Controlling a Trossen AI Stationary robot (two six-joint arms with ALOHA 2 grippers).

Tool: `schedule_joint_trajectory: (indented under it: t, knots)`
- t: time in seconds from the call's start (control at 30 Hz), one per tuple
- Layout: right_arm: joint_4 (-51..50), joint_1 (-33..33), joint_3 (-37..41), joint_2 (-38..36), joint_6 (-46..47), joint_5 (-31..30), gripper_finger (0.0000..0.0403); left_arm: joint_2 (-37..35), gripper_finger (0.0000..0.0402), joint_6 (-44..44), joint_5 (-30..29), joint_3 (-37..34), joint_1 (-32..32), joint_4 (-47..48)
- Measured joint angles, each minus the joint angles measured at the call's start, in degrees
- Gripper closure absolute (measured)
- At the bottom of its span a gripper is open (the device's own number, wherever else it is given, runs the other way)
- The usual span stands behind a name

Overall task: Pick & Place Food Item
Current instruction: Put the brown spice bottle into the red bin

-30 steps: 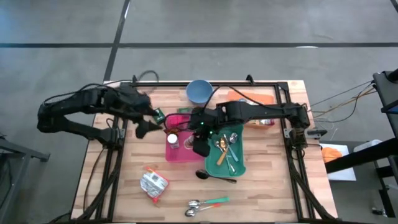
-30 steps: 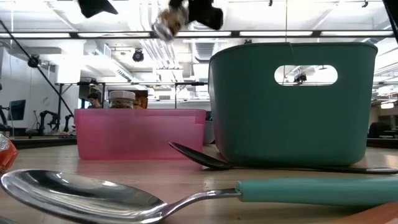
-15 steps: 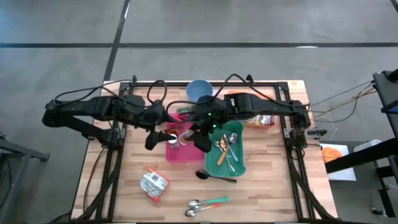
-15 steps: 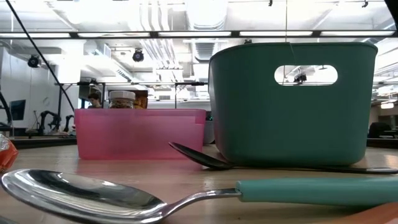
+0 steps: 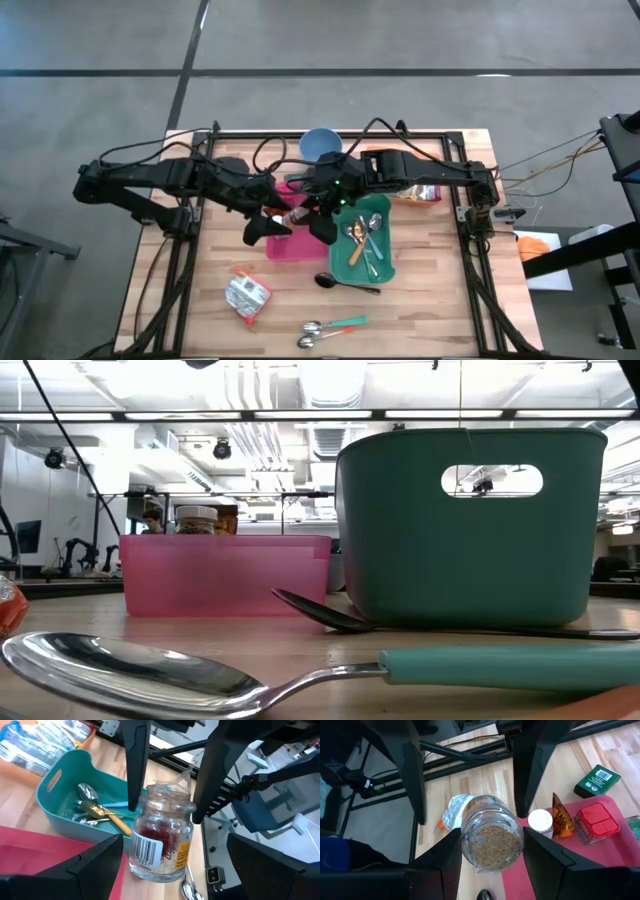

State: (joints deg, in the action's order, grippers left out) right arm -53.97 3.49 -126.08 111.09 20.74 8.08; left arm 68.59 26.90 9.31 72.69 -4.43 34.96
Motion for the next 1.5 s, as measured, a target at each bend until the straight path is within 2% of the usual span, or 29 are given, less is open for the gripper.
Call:
schedule_joint_trajectory:
  t: [0.2, 0.43, 0.77, 1.33, 1.5]
  knots:
    - [0.8, 0.0, 0.0, 0.0, 0.3, 0.1, 0.0236, 0.0, 0.0046, -1.4, 2.3, 0.0, 0.0, -0.7]
    - [4.0, 0.0, 0.1, 0.0, 0.3, 2.1, 0.0236, 0.5, 0.0046, -2.5, 2.3, 0.0, 0.0, -0.6]
    - [3.3, 0.0, -2.7, -0.1, -0.2, 2.6, 0.0236, 0.6, 0.0046, -4.0, 2.3, 0.0, 0.0, 0.2]
    - [3.3, 0.2, -2.7, -0.1, 0.0, 3.0, 0.0236, 0.6, 0.0046, -3.6, 2.3, 0.0, 0.0, -0.3]
    - [3.6, 0.3, -2.7, -0.1, 0.0, 3.0, 0.0236, 0.6, 0.0070, -3.0, 2.3, 0.0, 0.0, -0.7]
